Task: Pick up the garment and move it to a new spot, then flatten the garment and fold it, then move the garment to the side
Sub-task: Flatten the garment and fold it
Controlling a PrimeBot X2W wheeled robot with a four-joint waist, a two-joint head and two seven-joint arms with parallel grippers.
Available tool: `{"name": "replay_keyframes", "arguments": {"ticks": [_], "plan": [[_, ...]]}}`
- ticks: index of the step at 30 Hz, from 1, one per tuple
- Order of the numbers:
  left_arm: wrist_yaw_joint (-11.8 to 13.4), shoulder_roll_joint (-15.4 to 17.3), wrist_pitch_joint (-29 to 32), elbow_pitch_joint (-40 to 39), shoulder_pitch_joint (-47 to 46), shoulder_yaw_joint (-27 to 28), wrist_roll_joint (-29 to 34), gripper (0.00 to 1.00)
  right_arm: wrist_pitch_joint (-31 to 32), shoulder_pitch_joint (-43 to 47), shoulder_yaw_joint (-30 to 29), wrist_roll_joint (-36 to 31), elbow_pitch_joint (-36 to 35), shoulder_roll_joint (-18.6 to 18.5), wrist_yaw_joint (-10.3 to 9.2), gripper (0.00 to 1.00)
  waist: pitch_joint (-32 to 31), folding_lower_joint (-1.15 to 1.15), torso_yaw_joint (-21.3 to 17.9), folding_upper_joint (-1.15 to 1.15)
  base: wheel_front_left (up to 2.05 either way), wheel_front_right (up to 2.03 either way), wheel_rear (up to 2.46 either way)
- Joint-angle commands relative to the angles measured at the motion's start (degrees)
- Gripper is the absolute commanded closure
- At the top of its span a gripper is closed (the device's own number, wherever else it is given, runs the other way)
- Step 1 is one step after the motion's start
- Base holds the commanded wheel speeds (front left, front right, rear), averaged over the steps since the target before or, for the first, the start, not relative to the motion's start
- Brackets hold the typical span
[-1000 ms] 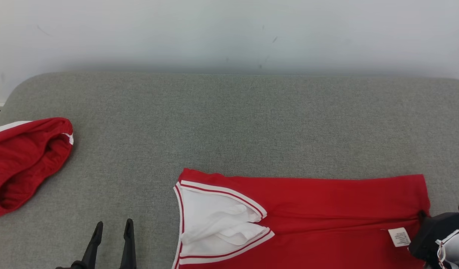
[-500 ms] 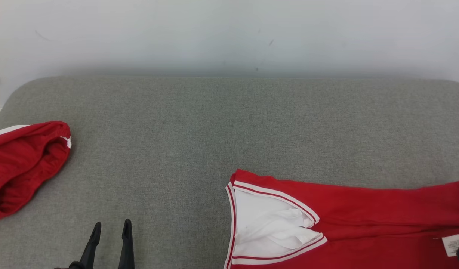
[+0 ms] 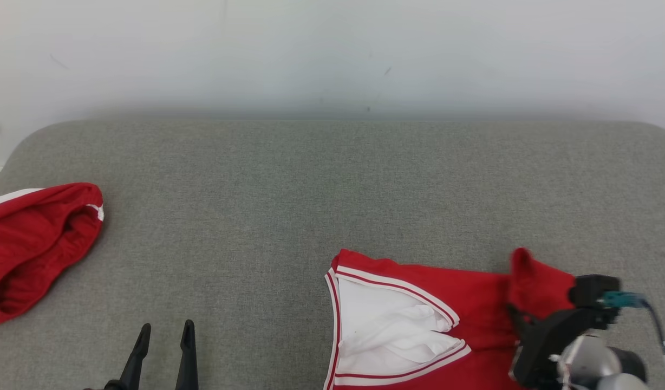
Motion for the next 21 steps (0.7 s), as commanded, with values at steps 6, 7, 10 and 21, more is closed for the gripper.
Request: {"name": "replay_keyframes", "arguments": {"ticks": [6,7,10,21], "plan": [[-0.38,0.25,-0.18,0.48,0.49,-0.14,0.19,0.00,-2.03,-2.30,10.53,3.09,3.27,-0.06,-0.09,1.00,-0.48,0.00,1.03,0.00,0.00,0.00,0.00],[-0.43,0.29,-0.18,0.51,0.53,-0.17,0.14,0.00,-2.47,-2.64,11.91,3.94,3.82,-0.06,-0.09,1.00,-0.56,0.00,1.18,0.00,0.00,0.00,0.00],[-0.58,0.30,-0.18,0.62,0.62,-0.38,0.08,0.00,-3.40,-3.88,15.12,4.91,5.21,-0.13,-0.09,1.00,-0.70,0.00,1.61,0.00,0.00,0.00,0.00],[-0.72,-0.23,-0.19,0.53,-0.07,-0.57,0.36,0.00,-4.82,-8.42,25.14,8.87,10.77,-0.07,-0.10,1.00,-0.14,0.00,2.82,0.00,0.00,0.00,0.00]]}}
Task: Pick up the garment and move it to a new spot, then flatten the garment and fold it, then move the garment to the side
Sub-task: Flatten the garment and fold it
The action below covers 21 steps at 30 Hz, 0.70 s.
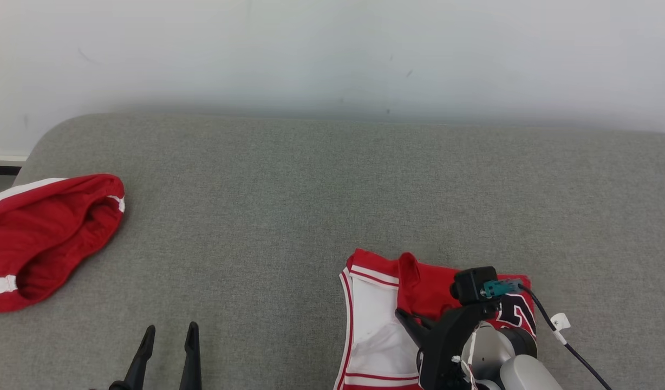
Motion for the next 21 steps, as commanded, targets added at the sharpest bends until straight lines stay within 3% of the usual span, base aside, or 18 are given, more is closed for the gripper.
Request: {"name": "replay_keyframes", "arguments": {"ticks": [1,14,15,16,21], "plan": [[-0.23,-0.18,-0.19,-0.11,-0.09,0.11,0.36,0.00,-0.45,-0.63,0.28,0.59,0.17,-0.06,-0.10,1.00,0.13,0.01,0.14,0.00,0.00,0.00,0.00],[-0.60,-0.50,-0.19,0.62,-1.35,0.51,0.54,0.00,-2.51,-4.97,5.71,3.42,6.44,-0.05,-0.10,1.00,1.38,0.01,1.30,0.00,0.00,0.00,0.00],[-0.66,-0.52,-0.19,0.62,-1.40,0.58,0.57,0.00,-2.96,-5.28,5.84,3.23,6.59,-0.05,-0.10,0.19,1.43,0.01,1.33,0.00,0.00,0.00,0.00],[-0.70,-0.52,-0.19,0.65,-1.44,0.64,0.60,0.00,-3.19,-5.50,5.74,3.37,6.73,-0.06,-0.10,0.00,1.45,0.01,1.34,0.00,0.00,0.00,0.00],[-0.81,-0.67,-0.19,0.82,-1.49,1.01,0.68,0.00,-3.93,-5.94,6.52,6.16,5.25,-0.08,-0.10,0.00,1.41,0.01,1.13,0.00,0.00,0.00,0.00]]}}
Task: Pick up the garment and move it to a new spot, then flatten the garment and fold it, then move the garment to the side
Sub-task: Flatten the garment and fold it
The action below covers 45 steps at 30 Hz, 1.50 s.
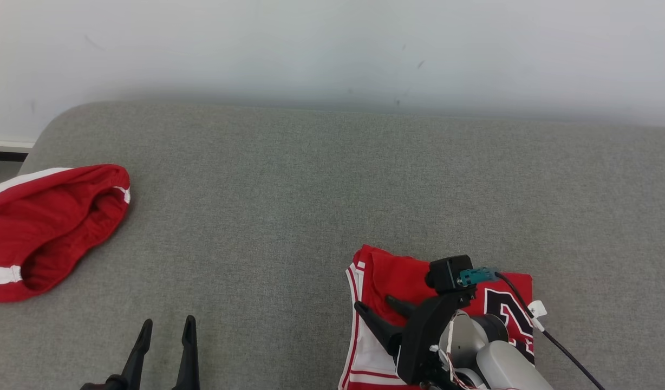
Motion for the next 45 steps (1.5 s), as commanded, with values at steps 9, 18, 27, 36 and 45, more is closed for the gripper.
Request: {"name": "replay_keyframes", "arguments": {"ticks": [9,18,27,36,45], "plan": [[-0.38,-0.47,-0.19,0.10,0.15,0.91,0.77,0.00,-1.11,1.55,-6.32,-2.35,-10.34,-0.18,-0.10,0.00,-0.62,0.00,-1.07,0.00,0.00,0.00,0.00],[-0.67,-0.80,-0.19,0.02,-0.06,1.47,0.99,0.00,3.63,8.65,-18.09,-15.27,-14.26,-1.26,-0.10,1.00,-0.41,0.00,-2.03,0.00,0.00,0.00,0.00],[-0.85,-1.06,-0.19,0.51,-0.75,1.29,1.17,0.00,5.72,10.60,-13.36,-18.12,-12.06,-0.56,-0.10,1.00,-0.17,0.00,-2.01,0.00,0.00,0.00,0.00],[-1.10,-1.20,-0.19,0.92,-0.52,1.27,0.95,0.00,7.38,10.71,-0.66,-14.54,-8.87,-0.28,-0.10,1.00,-0.77,0.00,-1.18,0.00,0.00,0.00,0.00],[-1.23,-1.31,-0.19,1.15,-0.06,1.40,0.89,0.00,7.67,10.30,10.68,-8.22,-8.14,-0.09,-0.10,1.00,-1.56,0.00,-0.99,0.00,0.00,0.00,0.00]]}}
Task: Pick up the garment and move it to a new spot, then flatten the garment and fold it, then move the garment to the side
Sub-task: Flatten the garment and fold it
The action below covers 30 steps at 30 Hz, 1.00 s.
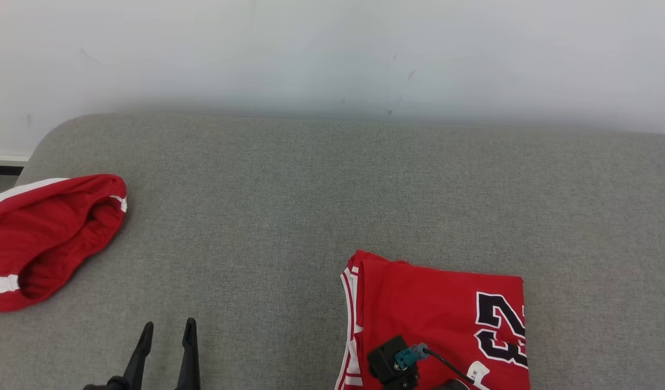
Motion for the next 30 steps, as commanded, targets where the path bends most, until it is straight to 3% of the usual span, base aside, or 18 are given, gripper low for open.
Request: {"name": "replay_keyframes", "arguments": {"ticks": [1,3,4,5,6,19,30], "plan": [[-0.39,-0.19,-0.19,-0.01,0.11,0.22,0.25,0.00,-0.60,-0.68,0.61,0.75,-0.09,0.05,-0.10,1.00,-0.10,0.00,-0.03,0.00,0.00,0.00,0.00],[-0.23,-0.20,-0.19,0.02,0.20,0.13,0.31,0.00,-1.54,-1.17,1.08,1.35,-0.15,0.05,-0.10,1.00,-0.24,0.00,-0.06,0.00,0.00,0.00,0.00],[-0.24,-0.20,-0.19,0.00,0.27,0.12,0.33,0.00,-2.22,-1.47,0.99,1.30,-0.56,0.06,-0.10,0.80,-0.34,0.00,-0.09,0.00,0.00,0.00,0.00],[-0.24,-0.19,-0.19,-0.03,0.38,0.12,0.33,0.00,-2.95,-1.64,0.85,0.89,-0.95,0.08,-0.10,0.50,-0.43,0.00,-0.13,0.00,0.00,0.00,0.00],[-0.25,-0.17,-0.19,-0.04,0.52,0.14,0.34,0.00,-3.49,-1.92,0.57,0.14,-1.08,0.09,-0.10,0.00,-0.53,0.00,-0.18,0.00,0.00,0.00,0.00],[-0.29,-0.43,-0.19,-0.53,1.31,0.00,0.22,0.00,-1.15,7.87,-6.62,-13.93,-10.90,-2.33,-0.10,0.00,-0.52,0.00,-0.03,0.00,0.00,0.00,0.00],[-0.31,-0.52,-0.19,-0.28,-0.96,-0.65,0.53,0.00,-6.42,7.87,-7.23,-22.02,-8.32,-0.11,-0.10,0.00,2.10,0.00,1.06,0.00,0.00,0.00,0.00]]}}
